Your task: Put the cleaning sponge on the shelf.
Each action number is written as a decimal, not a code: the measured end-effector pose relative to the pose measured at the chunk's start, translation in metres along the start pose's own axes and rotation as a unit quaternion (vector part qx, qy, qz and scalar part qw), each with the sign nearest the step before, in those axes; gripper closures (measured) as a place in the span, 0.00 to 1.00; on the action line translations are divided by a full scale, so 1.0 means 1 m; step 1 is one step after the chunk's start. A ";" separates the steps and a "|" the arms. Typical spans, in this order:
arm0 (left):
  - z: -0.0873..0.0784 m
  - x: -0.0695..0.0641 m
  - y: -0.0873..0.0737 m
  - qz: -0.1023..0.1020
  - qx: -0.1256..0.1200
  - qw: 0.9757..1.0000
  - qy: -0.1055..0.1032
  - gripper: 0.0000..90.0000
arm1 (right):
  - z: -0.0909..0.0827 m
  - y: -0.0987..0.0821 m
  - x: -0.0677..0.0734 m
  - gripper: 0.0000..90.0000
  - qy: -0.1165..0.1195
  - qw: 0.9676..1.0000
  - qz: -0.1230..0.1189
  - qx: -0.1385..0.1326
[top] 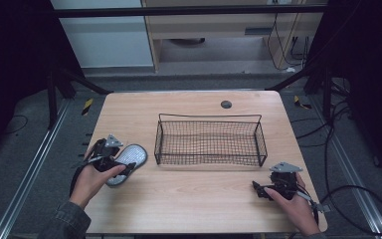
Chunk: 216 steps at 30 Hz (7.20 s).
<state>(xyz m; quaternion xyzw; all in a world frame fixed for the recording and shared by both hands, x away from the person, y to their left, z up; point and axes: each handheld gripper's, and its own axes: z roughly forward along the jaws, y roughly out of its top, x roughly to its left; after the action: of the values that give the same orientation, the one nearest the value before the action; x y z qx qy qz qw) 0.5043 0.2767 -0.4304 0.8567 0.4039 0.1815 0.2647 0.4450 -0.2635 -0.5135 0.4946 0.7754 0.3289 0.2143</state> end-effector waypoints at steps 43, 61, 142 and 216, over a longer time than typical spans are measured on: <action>0.061 0.026 0.002 0.017 0.142 0.989 -0.031 0.04 | 0.001 0.001 0.000 0.00 0.001 1.000 -0.002 0.000; 0.052 0.024 -0.002 0.028 0.121 0.992 -0.036 0.12 | 0.001 0.001 0.000 0.00 0.001 1.000 -0.002 -0.001; -0.023 -0.061 0.170 0.243 -0.001 0.970 0.008 0.15 | 0.001 0.001 0.000 0.00 0.001 1.000 -0.002 0.000; 0.051 -0.113 0.202 0.317 0.031 0.948 -0.030 0.17 | -0.001 -0.001 -0.003 0.01 0.006 1.000 -0.003 0.000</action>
<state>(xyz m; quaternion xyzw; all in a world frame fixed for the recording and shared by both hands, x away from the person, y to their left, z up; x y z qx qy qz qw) 0.5825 0.0644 -0.3605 0.9532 0.1090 0.2179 0.1791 0.4447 -0.2668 -0.5137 0.4901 0.7782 0.3312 0.2108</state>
